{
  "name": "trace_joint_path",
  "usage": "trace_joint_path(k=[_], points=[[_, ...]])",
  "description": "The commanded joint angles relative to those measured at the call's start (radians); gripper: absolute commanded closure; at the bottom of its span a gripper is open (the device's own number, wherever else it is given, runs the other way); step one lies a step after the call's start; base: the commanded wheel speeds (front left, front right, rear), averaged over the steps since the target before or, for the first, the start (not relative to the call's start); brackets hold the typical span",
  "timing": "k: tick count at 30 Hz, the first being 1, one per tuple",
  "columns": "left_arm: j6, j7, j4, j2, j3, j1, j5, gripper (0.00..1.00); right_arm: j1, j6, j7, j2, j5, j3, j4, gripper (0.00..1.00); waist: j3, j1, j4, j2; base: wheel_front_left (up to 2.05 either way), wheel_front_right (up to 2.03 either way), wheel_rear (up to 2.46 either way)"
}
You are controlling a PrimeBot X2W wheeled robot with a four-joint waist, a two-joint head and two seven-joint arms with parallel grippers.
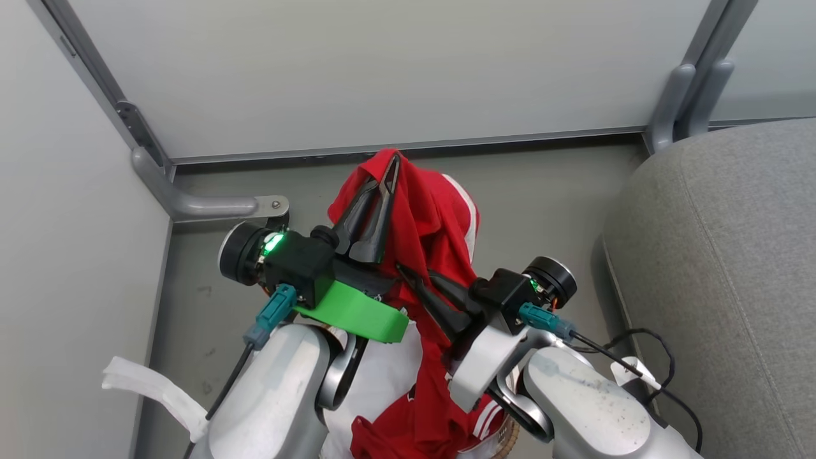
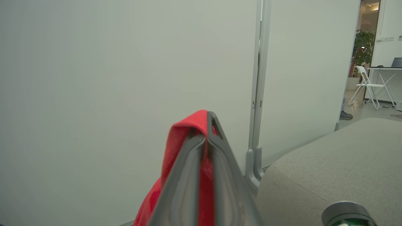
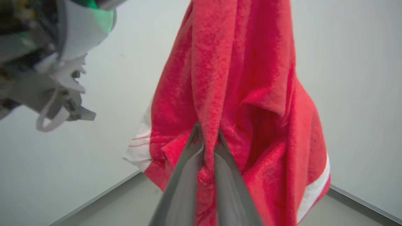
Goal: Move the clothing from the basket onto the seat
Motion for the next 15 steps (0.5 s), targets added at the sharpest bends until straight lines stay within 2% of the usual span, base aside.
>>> trace_joint_path(k=[1, 7, 9, 10, 15], points=[[0.004, 0.0, 0.003, 0.002, 0.0, -0.016, -0.003, 1.0, -0.003, -0.001, -0.005, -0.003, 0.006, 0.005, 0.005, 1.0, 0.002, 0.0001, 0.008, 0.0, 0.0, 0.0, 0.0], [0.018, 0.0, -0.002, 0.002, 0.016, -0.004, 0.015, 1.0, 0.005, -0.001, -0.005, -0.004, 0.001, -0.01, 0.001, 1.0, 0.001, 0.0001, -0.01, 0.0, 0.0, 0.0, 0.0], [0.017, 0.0, 0.0, 0.002, 0.022, 0.003, 0.022, 0.23, 0.004, -0.001, -0.005, -0.003, -0.003, -0.021, -0.017, 1.0, 0.003, 0.0001, -0.024, 0.0, 0.0, 0.0, 0.0], [0.019, 0.0, 0.0, 0.002, 0.029, 0.006, 0.032, 0.0, 0.007, -0.001, -0.005, -0.004, -0.004, -0.029, -0.029, 1.0, 0.006, 0.0001, -0.034, 0.0, 0.0, 0.0, 0.0], [0.01, 0.0, 0.015, 0.002, 0.068, 0.032, 0.075, 0.0, 0.037, -0.001, -0.005, -0.004, 0.003, -0.046, -0.088, 1.0, 0.013, 0.0001, -0.115, 0.0, 0.0, 0.0, 0.0]])
